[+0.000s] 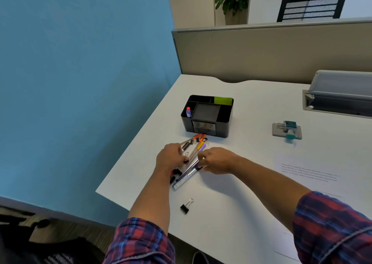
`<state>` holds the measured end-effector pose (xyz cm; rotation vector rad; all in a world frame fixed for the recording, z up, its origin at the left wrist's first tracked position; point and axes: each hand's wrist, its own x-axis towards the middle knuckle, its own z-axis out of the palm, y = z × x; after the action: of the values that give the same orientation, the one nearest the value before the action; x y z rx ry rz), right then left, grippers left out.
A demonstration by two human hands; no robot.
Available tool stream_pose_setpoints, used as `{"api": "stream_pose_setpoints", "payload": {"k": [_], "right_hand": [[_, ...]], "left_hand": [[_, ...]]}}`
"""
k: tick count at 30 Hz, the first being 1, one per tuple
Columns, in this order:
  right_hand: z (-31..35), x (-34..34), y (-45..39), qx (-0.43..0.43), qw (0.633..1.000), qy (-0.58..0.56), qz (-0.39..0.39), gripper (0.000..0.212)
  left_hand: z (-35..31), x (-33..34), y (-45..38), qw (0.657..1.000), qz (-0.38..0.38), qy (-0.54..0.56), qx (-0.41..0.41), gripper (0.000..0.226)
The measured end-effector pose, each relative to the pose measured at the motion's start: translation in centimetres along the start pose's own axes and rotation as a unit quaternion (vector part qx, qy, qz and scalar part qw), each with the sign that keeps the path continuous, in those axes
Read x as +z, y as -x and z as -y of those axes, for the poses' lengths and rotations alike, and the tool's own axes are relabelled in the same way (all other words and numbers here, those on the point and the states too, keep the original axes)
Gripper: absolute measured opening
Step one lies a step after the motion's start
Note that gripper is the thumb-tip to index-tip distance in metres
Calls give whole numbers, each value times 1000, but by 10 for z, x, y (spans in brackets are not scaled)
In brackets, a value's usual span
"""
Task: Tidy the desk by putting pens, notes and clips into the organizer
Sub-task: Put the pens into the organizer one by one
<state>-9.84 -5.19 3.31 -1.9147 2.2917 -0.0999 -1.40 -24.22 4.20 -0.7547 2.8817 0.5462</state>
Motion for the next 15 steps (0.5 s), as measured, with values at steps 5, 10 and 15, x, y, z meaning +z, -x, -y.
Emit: {"api": "stream_pose_setpoints", "payload": {"k": [5,10,15], "right_hand": [[0,-2,6,25,999,-4,28,24],[2,0,10,15,1000,-13,22,39],[-1,5,21,1,999,8,42,27]], "left_hand": [[7,10,-3,998,-45,-53,2,10],[9,15,-11,992,-68,-108,21,18],[9,16,-21,984,-56,-168,18,21]]}}
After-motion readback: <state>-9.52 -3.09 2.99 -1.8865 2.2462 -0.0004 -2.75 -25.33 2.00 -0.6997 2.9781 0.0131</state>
